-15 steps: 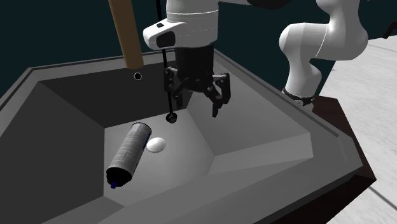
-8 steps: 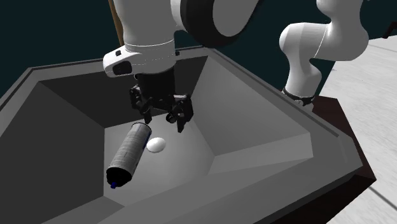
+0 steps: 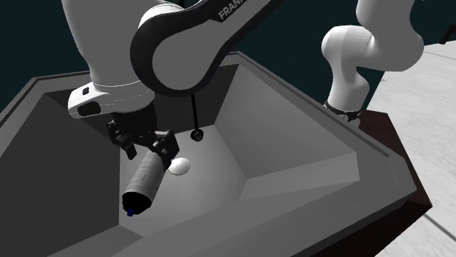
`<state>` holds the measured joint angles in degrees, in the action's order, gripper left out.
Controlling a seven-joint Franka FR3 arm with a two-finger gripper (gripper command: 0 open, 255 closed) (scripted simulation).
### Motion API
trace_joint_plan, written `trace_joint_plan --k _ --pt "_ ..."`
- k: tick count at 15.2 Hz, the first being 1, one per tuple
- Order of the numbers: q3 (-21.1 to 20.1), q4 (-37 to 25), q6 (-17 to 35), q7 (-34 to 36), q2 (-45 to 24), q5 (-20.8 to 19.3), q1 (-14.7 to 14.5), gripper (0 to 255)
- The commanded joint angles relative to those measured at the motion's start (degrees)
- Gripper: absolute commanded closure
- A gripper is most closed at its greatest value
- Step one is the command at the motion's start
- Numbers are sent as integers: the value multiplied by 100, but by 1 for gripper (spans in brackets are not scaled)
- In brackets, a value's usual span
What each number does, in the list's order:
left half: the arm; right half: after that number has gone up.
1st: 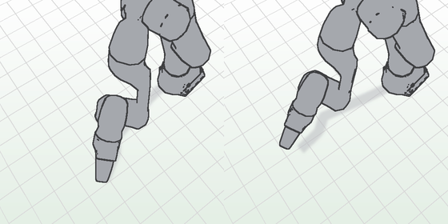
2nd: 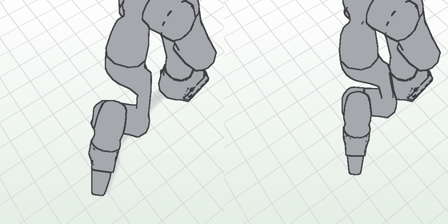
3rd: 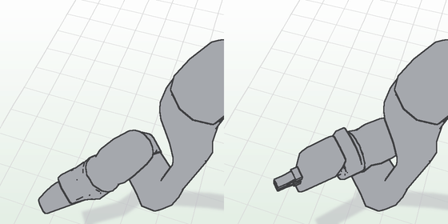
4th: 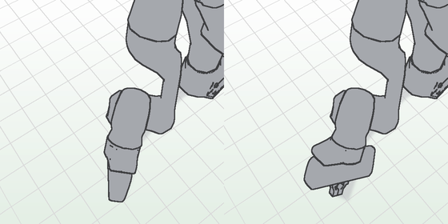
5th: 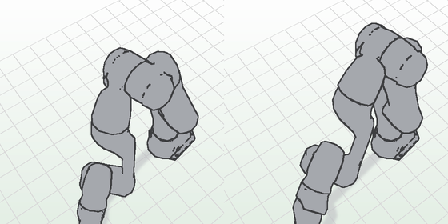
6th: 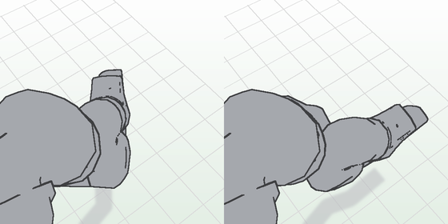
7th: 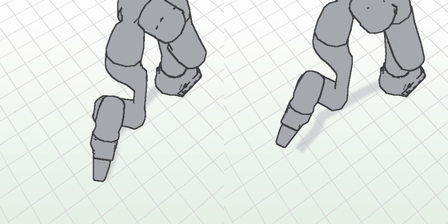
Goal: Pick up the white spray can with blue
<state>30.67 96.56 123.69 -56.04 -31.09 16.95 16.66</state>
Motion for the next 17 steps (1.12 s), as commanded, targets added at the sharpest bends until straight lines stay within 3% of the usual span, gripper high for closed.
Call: trace_joint_plan --k 1,10,11,17 --pt "-68 -311 -21 -127 -285 99 167 0" --pt "-199 -196 386 -222 -599 272 247 0" --pt "-200 -194 389 -218 -599 272 243 255" --pt "-204 -199 396 -225 -612 277 251 255"
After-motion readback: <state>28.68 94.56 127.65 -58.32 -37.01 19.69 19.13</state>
